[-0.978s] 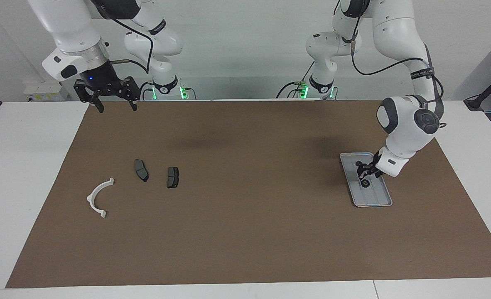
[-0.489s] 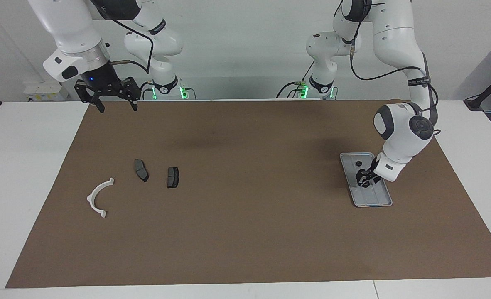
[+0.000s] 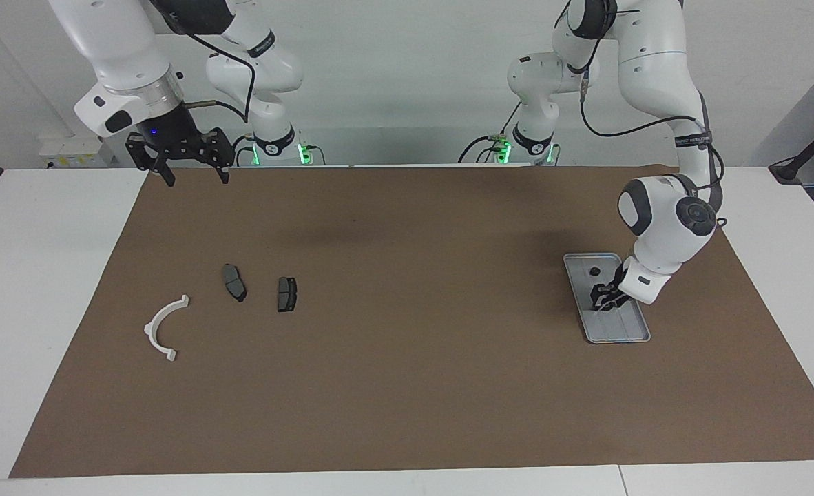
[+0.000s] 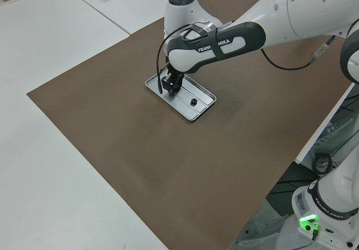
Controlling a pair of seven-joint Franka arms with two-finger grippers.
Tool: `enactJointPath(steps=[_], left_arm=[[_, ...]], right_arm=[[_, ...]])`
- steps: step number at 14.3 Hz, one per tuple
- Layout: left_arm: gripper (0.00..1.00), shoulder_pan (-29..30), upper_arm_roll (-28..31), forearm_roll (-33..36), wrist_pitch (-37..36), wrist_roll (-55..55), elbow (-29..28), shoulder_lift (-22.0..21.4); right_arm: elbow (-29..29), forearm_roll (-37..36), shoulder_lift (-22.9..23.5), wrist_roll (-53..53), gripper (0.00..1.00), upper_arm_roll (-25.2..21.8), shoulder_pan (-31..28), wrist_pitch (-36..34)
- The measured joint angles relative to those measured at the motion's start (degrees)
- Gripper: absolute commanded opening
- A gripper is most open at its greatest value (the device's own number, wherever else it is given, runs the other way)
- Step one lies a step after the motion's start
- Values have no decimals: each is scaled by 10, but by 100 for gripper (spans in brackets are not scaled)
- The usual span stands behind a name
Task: Place bearing gear from tray to pile
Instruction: 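Reach the left gripper into the silver tray and grasp the dark bearing, then carry the bearing to mid-table with the left gripper while the right gripper approaches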
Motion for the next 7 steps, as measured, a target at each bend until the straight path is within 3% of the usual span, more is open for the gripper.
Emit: enactJointPath(steps=[4,7], left_arm=[[0,-1,-2,0,-16,-2,4,-1],[0,-11,-10,0,-113,-54,67,-1]], right_arm=[[0,0,0,0,100,0,0,0],[-5,0,0,0,100,0,1,4]])
